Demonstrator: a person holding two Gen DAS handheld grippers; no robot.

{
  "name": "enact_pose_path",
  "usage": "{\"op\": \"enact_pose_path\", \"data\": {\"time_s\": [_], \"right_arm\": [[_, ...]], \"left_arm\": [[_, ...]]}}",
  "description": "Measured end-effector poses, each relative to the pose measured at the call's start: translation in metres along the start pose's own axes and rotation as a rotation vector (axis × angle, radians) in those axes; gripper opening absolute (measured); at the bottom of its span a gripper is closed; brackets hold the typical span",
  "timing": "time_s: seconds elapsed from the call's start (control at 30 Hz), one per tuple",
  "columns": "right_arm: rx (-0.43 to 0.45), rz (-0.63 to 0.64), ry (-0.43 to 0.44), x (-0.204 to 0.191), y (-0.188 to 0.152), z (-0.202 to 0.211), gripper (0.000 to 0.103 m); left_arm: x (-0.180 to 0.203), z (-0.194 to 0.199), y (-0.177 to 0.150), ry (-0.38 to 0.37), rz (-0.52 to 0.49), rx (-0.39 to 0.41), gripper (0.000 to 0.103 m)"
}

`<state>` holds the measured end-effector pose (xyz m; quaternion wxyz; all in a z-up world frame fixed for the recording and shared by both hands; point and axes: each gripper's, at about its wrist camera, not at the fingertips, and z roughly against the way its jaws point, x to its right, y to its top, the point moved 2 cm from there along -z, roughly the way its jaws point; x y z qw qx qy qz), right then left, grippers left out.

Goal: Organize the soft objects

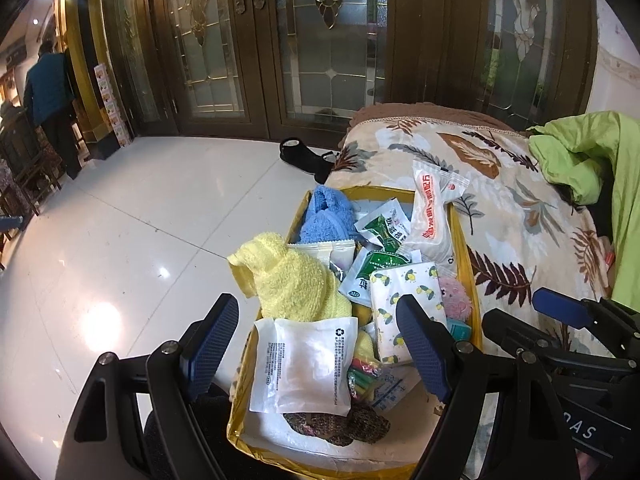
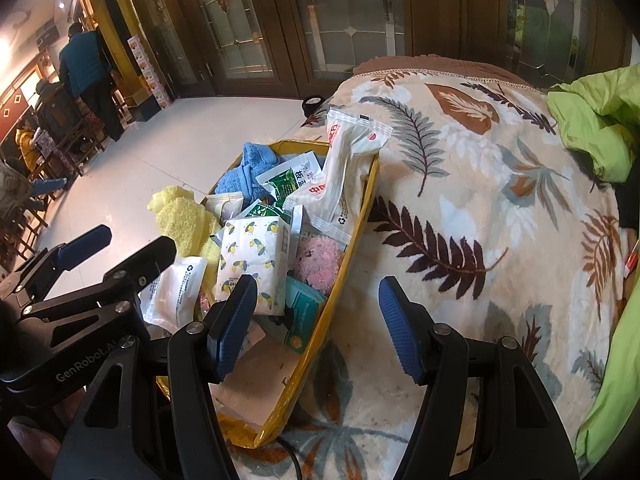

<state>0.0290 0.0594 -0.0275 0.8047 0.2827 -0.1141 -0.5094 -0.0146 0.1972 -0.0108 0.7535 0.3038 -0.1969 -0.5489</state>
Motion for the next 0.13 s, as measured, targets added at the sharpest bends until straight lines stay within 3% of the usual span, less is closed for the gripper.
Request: {"op": "enact_pose_path", "data": {"time_s": [0.13], "right_arm": [[0.004,-0.002,0.003,0.001,0.0002,0.0004,0.064]], "left_arm": [[0.0005,-0.0018,0.0,-0.006,0.004,-0.013,0.081]]}}
